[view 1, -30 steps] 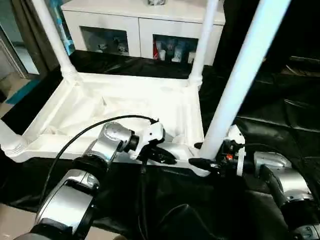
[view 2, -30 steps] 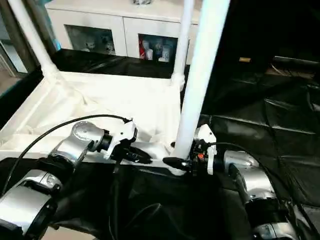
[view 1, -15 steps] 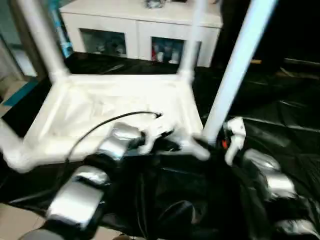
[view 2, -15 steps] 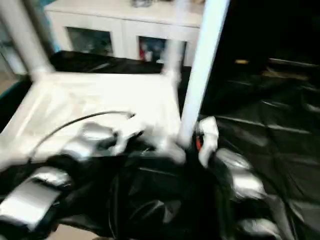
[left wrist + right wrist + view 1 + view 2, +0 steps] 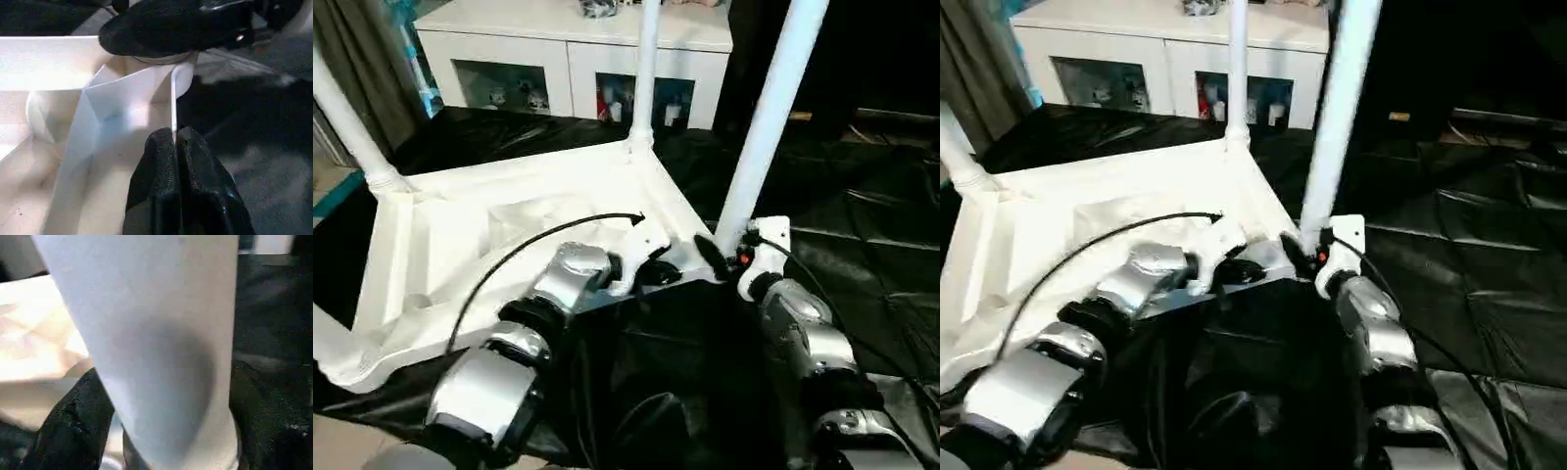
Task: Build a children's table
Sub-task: Rotate leg to tighten
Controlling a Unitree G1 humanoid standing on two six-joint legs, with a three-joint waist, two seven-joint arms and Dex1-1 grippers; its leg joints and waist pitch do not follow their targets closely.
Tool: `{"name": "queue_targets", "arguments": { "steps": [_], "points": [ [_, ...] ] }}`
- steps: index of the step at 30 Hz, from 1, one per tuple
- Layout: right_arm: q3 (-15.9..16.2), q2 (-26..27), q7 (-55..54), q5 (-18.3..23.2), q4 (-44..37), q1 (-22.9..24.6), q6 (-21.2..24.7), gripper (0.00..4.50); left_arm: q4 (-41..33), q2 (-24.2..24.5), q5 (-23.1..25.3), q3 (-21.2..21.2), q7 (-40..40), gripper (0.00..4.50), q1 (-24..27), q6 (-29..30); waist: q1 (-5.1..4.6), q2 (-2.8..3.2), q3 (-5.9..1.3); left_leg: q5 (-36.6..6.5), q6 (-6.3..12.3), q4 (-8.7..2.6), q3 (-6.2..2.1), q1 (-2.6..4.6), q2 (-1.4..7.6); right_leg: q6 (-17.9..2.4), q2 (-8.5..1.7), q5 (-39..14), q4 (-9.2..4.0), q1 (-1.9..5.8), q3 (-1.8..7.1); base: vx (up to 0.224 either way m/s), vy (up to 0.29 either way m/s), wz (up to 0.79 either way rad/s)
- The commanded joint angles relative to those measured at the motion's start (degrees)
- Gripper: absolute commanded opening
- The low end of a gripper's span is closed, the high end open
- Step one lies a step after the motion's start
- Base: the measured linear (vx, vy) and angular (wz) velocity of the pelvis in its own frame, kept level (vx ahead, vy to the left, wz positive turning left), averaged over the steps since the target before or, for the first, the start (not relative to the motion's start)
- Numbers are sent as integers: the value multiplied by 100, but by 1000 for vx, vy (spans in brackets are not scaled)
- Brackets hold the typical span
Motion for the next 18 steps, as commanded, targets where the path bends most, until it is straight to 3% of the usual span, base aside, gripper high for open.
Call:
{"name": "queue_targets", "arguments": {
  "steps": [1, 3, 7, 13, 15, 16, 18],
  "points": [
    [614, 31, 876, 103, -179, 157, 307, 373, -218, -136, -107, -140, -479, 0, 92, -220, 35, -43, -318, -1067, 439, -432, -196, 45, 367, -1397, -436, -668, -395, 249, 260, 0, 0, 0],
    [760, -368, 1707, 292, -537, 331, 470, 373, -371, 37, -200, -204, -1042, 0, 209, -292, 66, -45, -326, -819, 615, -399, -177, 31, 380, -1537, -415, -172, -335, 273, 238, 0, 0, 0],
    [833, -737, 2301, 412, -762, 449, 587, 373, -494, 195, -250, -258, -1503, 0, 300, -336, 119, -33, -339, -672, 797, -355, -145, 42, 394, -1729, -421, 238, -281, 252, 233, 0, 0, 0],
    [1018, -1479, 3493, 490, -1297, 736, 868, 373, -800, 549, -371, -288, -2434, 0, 470, -307, 246, -20, -301, -1030, 562, -406, -151, 85, 433, -1618, -437, -533, -350, 218, 248, 0, 0, 0],
    [1065, -1631, 3675, 509, -1390, 779, 940, 373, -901, 643, -406, -306, -2666, 0, 516, -239, 265, -28, -299, -1076, 495, -416, -158, 82, 432, -1577, -447, -678, -363, 228, 252, 0, 0, 0],
    [1077, -1726, 3817, 566, -1452, 795, 1019, 373, -960, 724, -417, -334, -2826, 0, 549, -204, 266, 0, -296, -1077, 469, -419, -163, 84, 434, -1570, -448, -695, -363, 224, 255, 0, 0, 0],
    [1074, -1772, 3913, 611, -1500, 801, 1088, 347, -987, 780, -424, -350, -2916, 0, 572, -187, 270, -13, -302, -1089, 432, -425, -163, 85, 435, -1571, -442, -674, -356, 221, 256, 0, 0, 0]
  ]
}}
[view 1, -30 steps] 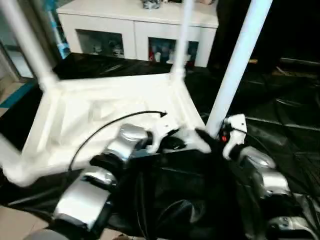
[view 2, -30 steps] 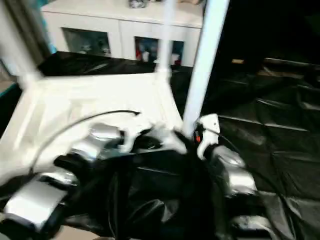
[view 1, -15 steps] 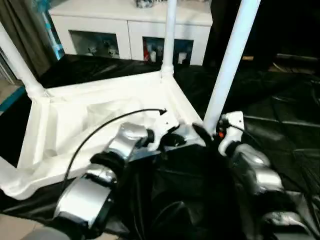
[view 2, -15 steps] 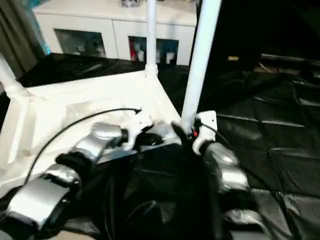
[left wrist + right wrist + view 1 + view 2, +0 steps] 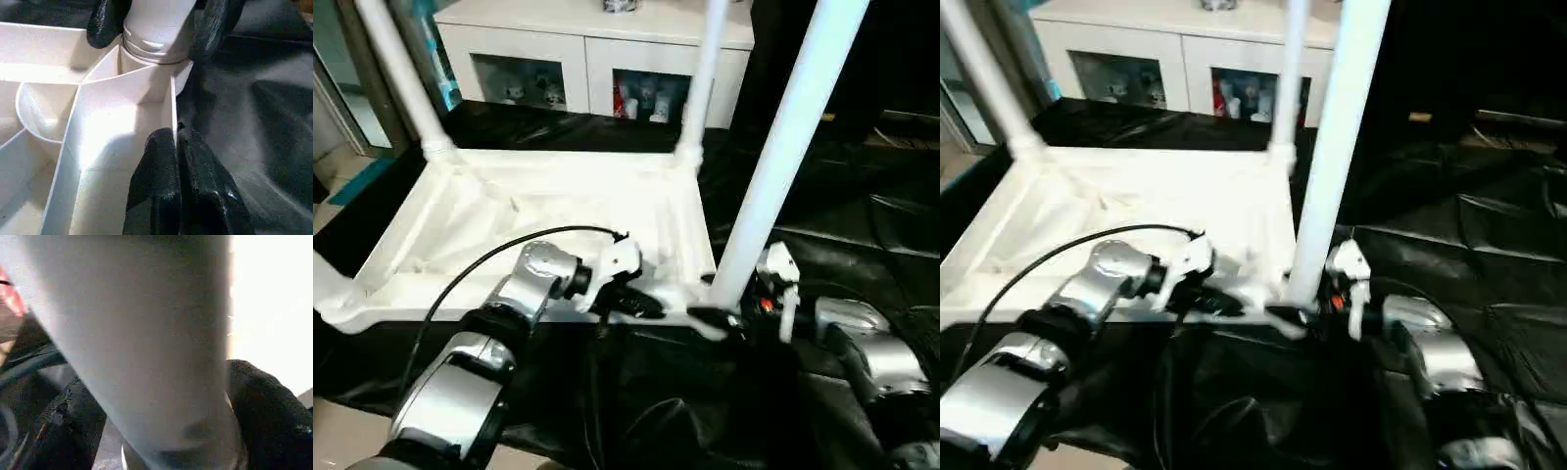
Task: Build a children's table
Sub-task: Rotate leg to tighten
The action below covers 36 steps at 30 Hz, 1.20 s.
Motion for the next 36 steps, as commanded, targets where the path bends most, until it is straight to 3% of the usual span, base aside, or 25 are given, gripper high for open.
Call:
{"name": "queue_targets", "arguments": {
  "steps": [1, 7, 13, 14, 15, 17, 18, 20, 21, 25, 28, 30, 31, 36],
  "points": [
    [40, -66, 123, 47, -94, 13, 113, 340, -104, -15, -116, -88, -244, 0, 7, 26, -4, -37, -316, -1071, 413, -429, -164, 101, 422, -1575, -443, -639, -356, 226, 263, 0, 0, 0],
    [100, -67, 338, 187, -318, 101, 423, 296, -271, 22, -135, -91, -341, 0, 100, 131, 7, -54, -337, -828, 476, -405, -160, 97, 417, -1635, -444, -283, -311, 233, 254, 0, 0, 0],
    [136, 84, 146, 216, -391, 222, 516, 276, -289, -58, -95, -76, -26, 0, 127, 89, 22, -75, -323, -875, 466, -406, -157, 93, 416, -1560, -453, -544, -340, 228, 260, 0, 0, 0],
    [98, 195, -77, 152, -321, 222, 463, 275, -207, -102, -32, -56, 223, 0, 86, 44, 16, -68, -317, -924, 433, -416, -161, 91, 418, -1520, -455, -677, -353, 212, 260, 0, 0, 0],
    [-62, 522, -863, -75, -4, 149, 222, 275, 71, -241, 133, 38, 1054, 0, -78, 3, -2, -73, -308, -994, 354, -429, -164, 91, 419, -1480, -453, -810, -366, 198, 263, 0, 0, 0],
    [-173, 710, -1418, -229, 246, 69, 60, 274, 204, -325, 169, 103, 1439, 0, -164, -1, -33, -67, -288, -1270, 198, -450, -174, 126, 403, -1426, -473, -1208, -419, 167, 268, 0, 0, 0],
    [-267, 850, -1831, -321, 452, 4, -34, 274, 295, -388, 189, 149, 1710, 0, -229, 23, -67, -73, -283, -1447, 32, -469, -199, 128, 379, -1268, -488, -1733, -472, 181, 270, 0, 0, 0],
    [-421, 1092, -2505, -423, 783, -92, -146, 268, 453, -526, 259, 187, 2241, 0, -358, 99, -116, -67, -276, -1497, -41, -485, -205, 134, 377, -1187, -471, -1820, -493, 158, 281, 0, 0, 0],
    [-573, 1321, -3076, -431, 1019, -180, -149, 265, 577, -698, 297, 221, 2705, 0, -467, 198, -142, -29, -275, -1516, -65, -500, -225, 124, 377, -1155, -462, -1809, -492, 176, 272, 0, 0, 0],
    [-810, 1741, -4116, -465, 1357, -357, -189, 263, 729, -1053, 292, 260, 3321, 0, -593, 343, -190, -45, -287, -1558, -58, -497, -212, 134, 366, -1190, -445, -1578, -489, 163, 282, 0, 0, 0],
    [-751, 2023, -4555, -713, 1605, -521, -355, 263, 842, -1300, 330, 223, 3480, 0, -650, 241, -207, 5, -292, -1527, -4, -482, -205, 118, 337, -1166, -438, -1514, -501, 170, 283, 0, 0, 0],
    [-670, 2124, -4376, -752, 1574, -544, -506, 263, 871, -1378, 325, 202, 3384, 0, -658, 144, -214, -20, -293, -1497, 66, -476, -200, 102, 333, -1140, -438, -1470, -508, 186, 281, 0, 0, 0],
    [-636, 2144, -4259, -745, 1538, -544, -558, 318, 873, -1390, 326, 186, 3319, 0, -657, 112, -212, -3, -295, -1474, 87, -479, -205, 100, 335, -1140, -436, -1441, -502, 189, 279, 0, 0, 0],
    [-469, 1961, -3670, -707, 1382, -542, -792, 360, 853, -1283, 335, 73, 2881, 0, -585, -40, -229, -9, -309, -1391, 246, -476, -201, 88, 350, -1195, -429, -1276, -484, 200, 276, 0, 0, 0]
  ]
}}
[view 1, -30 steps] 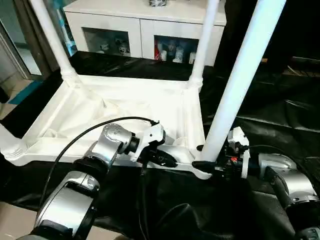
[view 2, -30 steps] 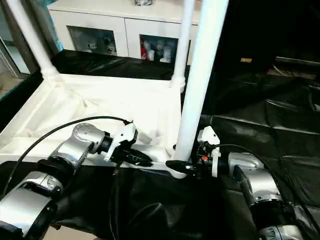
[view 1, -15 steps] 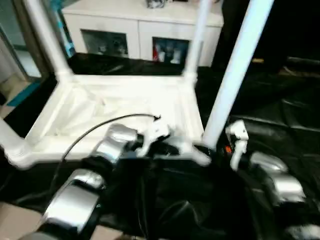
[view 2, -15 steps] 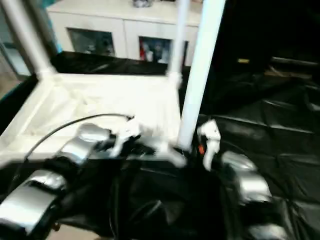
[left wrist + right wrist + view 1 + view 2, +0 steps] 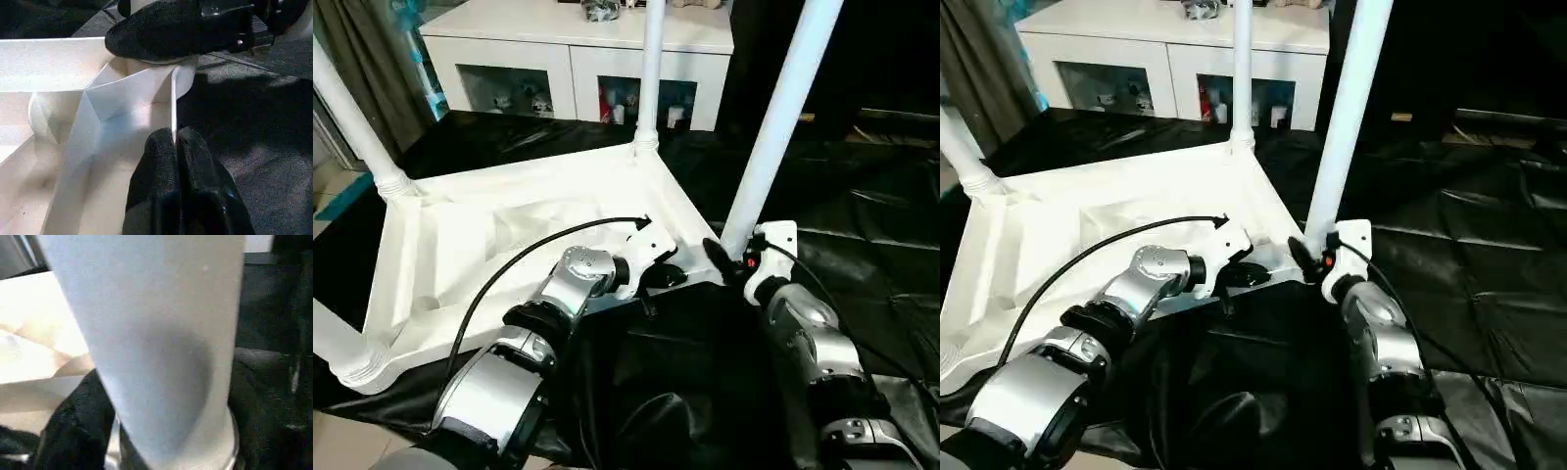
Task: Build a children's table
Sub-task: Rotate leg to tighten
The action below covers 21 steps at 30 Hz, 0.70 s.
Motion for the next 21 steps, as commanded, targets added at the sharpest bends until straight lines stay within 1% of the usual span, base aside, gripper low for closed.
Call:
{"name": "queue_targets", "arguments": {
  "steps": [1, 3, 4, 5, 6, 7, 8, 9, 10, 11, 12, 13, 15, 18, 20, 21],
  "points": [
    [677, 93, 761, -49, 64, 104, 121, 369, -75, -180, -24, -174, -371, 0, -48, -251, -5, -62, -266, -1380, 270, -464, -199, 69, 361, -1207, -429, -1252, -478, 185, 261, 0, 0, 0],
    [697, -11, 988, 8, -29, 125, 147, 375, -111, -122, -30, -206, -516, 0, -19, -284, -2, -65, -280, -1248, 348, -443, -196, 44, 354, -1256, -428, -1025, -448, 221, 256, 0, 0, 0],
    [756, -262, 1562, 124, -259, 196, 220, 375, -180, 4, -54, -246, -879, 0, 38, -333, 4, -73, -298, -1012, 473, -419, -193, 31, 360, -1350, -424, -622, -399, 242, 246, 0, 0, 0],
    [798, -393, 1838, 155, -364, 236, 244, 375, -209, 66, -66, -257, -1059, 0, 64, -360, 24, -71, -307, -924, 536, -399, -186, 29, 360, -1392, -420, -461, -382, 252, 239, 0, 0, 0],
    [851, -562, 2160, 196, -497, 292, 270, 375, -259, 149, -90, -273, -1300, 0, 105, -419, 54, -65, -318, -735, 672, -372, -169, 31, 378, -1484, -400, -70, -330, 256, 233, 0, 0, 0],
    [894, -792, 2558, 263, -668, 360, 342, 375, -345, 283, -124, -308, -1657, 0, 169, -473, 55, -56, -323, -655, 731, -364, -165, 23, 386, -1538, -399, 109, -305, 251, 231, 0, 0, 0],
    [903, -888, 2715, 296, -737, 385, 386, 375, -387, 345, -138, -328, -1817, 0, 198, -483, 80, -70, -332, -575, 835, -336, -155, 28, 384, -1611, -400, 359, -275, 249, 225, 0, 0, 0],
    [908, -960, 2828, 316, -779, 399, 416, 375, -415, 394, -145, -346, -1941, 0, 217, -489, 109, -66, -340, -529, 914, -325, -153, 29, 391, -1678, -425, 494, -252, 249, 224, 0, 0, 0],
    [934, -1087, 3046, 371, -880, 434, 524, 375, -460, 475, -161, -363, -2131, 0, 248, -500, 122, -62, -341, -511, 932, -318, -145, 31, 390, -1693, -425, 507, -255, 238, 222, 0, 0, 0],
    [973, -1217, 3267, 417, -981, 469, 603, 375, -497, 554, -184, -371, -2311, 0, 273, -513, 129, -76, -327, -554, 927, -330, -149, 28, 392, -1692, -419, 368, -266, 245, 214, 0, 0, 0],
    [1015, -1355, 3482, 469, -1087, 506, 698, 375, -551, 642, -227, -371, -2526, 0, 298, -477, 152, -66, -319, -645, 889, -338, -147, 42, 408, -1690, -430, 172, -283, 234, 217, 0, 0, 0],
    [1021, -1373, 3510, 475, -1100, 510, 710, 375, -558, 654, -234, -370, -2556, 0, 300, -468, 154, -61, -311, -698, 857, -349, -151, 39, 414, -1682, -426, 67, -287, 235, 216, 0, 0, 0],
    [1075, -1569, 3814, 536, -1249, 562, 849, 375, -639, 785, -292, -359, -2814, 0, 331, -448, 175, -58, -300, -888, 697, -379, -159, 61, 432, -1642, -425, -275, -316, 216, 222, 0, 0, 0],
    [1160, -1768, 4198, 606, -1437, 637, 1022, 375, -740, 923, -356, -325, -3082, 0, 371, -404, 186, -80, -294, -977, 584, -392, -159, 64, 428, -1603, -428, -425, -327, 221, 236, 0, 0, 0],
    [1229, -1864, 4422, 638, -1549, 684, 1137, 375, -789, 1012, -386, -322, -3254, 0, 393, -333, 201, -85, -297, -915, 592, -384, -155, 63, 425, -1603, -441, -389, -323, 227, 242, 0, 0, 0],
    [1238, -1872, 4444, 646, -1564, 686, 1157, 375, -801, 1032, -389, -319, -3279, 0, 402, -333, 206, -96, -298, -877, 598, -380, -150, 58, 424, -1603, -441, -382, -319, 217, 242, 0, 0, 0]
  ]
}}
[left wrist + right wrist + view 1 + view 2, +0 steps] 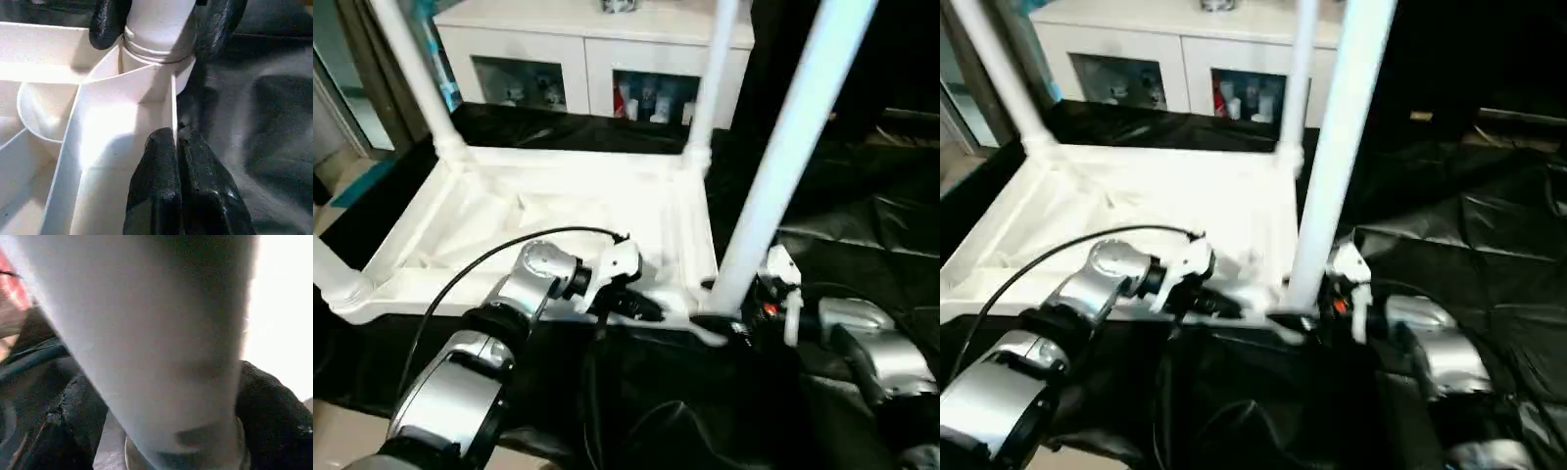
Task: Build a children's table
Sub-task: Rotate leg to tighten
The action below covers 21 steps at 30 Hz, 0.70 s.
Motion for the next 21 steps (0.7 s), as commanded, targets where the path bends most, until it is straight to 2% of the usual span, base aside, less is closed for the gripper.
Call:
{"name": "queue_targets", "arguments": {
  "steps": [1, 4, 8, 11, 13, 14, 15, 16, 18, 20, 21],
  "points": [
    [97, -27, 126, 53, -129, 22, 98, 349, -132, 22, -49, -93, -192, 0, 8, 13, 3, -85, -314, -858, 566, -396, -153, 97, 413, -1623, -447, -368, -326, 242, 257, 0, 0, 0],
    [105, -1, 135, 108, -150, 22, 154, 336, -181, 49, -67, -78, -228, 0, 35, 35, 17, -84, -321, -775, 540, -392, -155, 101, 412, -1609, -448, -354, -322, 239, 254, 0, 0, 0],
    [109, 60, 133, 146, -157, 44, 217, 295, -233, 46, -80, -87, -228, 0, 64, 57, 23, -88, -328, -675, 573, -381, -155, 93, 406, -1639, -442, -168, -297, 245, 249, 0, 0, 0],
    [3, 226, -139, 137, -70, 83, 111, 276, -250, -15, -53, -70, -75, 0, 71, 82, 23, -89, -320, -760, 539, -387, -154, 91, 402, -1607, -446, -321, -316, 239, 249, 0, 0, 0],
    [-99, 396, -524, 56, 97, 73, 17, 271, -188, -59, 23, -53, 205, 0, 45, 68, 13, -90, -311, -897, 443, -403, -157, 100, 401, -1548, -448, -562, -345, 230, 252, 0, 0, 0],
    [-181, 574, -1047, -113, 335, 31, -167, 269, -32, -129, 148, -16, 765, 0, -32, 81, 4, -88, -308, -917, 412, -402, -158, 98, 403, -1528, -452, -619, -346, 222, 256, 0, 0, 0],
    [-215, 643, -1257, -175, 428, 12, -235, 269, 28, -160, 184, 3, 970, 0, -64, 91, -31, -75, -281, -1106, 279, -431, -168, 112, 401, -1487, -458, -921, -388, 191, 260, 0, 0, 0],
    [-285, 762, -1635, -277, 593, -33, -352, 267, 115, -213, 217, 45, 1257, 0, -111, 112, -53, -82, -273, -1315, 146, -450, -178, 128, 382, -1393, -465, -1339, -434, 197, 262, 0, 0, 0],
    [-495, 1029, -2428, -364, 920, -145, -421, 263, 263, -345, 252, 131, 1813, 0, -219, 221, -108, -84, -261, -1504, -21, -477, -199, 155, 373, -1294, -460, -1685, -470, 181, 268, 0, 0, 0],
    [-649, 1369, -3245, -453, 1182, -228, -496, 260, 443, -583, 280, 234, 2579, 0, -365, 352, -154, -74, -269, -1449, -54, -484, -209, 131, 365, -1226, -455, -1657, -473, 196, 279, 0, 0, 0],
    [-694, 1465, -3475, -470, 1238, -253, -485, 260, 495, -659, 281, 270, 2821, 0, -409, 396, -175, -66, -276, -1420, -33, -485, -202, 141, 371, -1252, -441, -1491, -466, 179, 285, 0, 0, 0]
  ]
}}
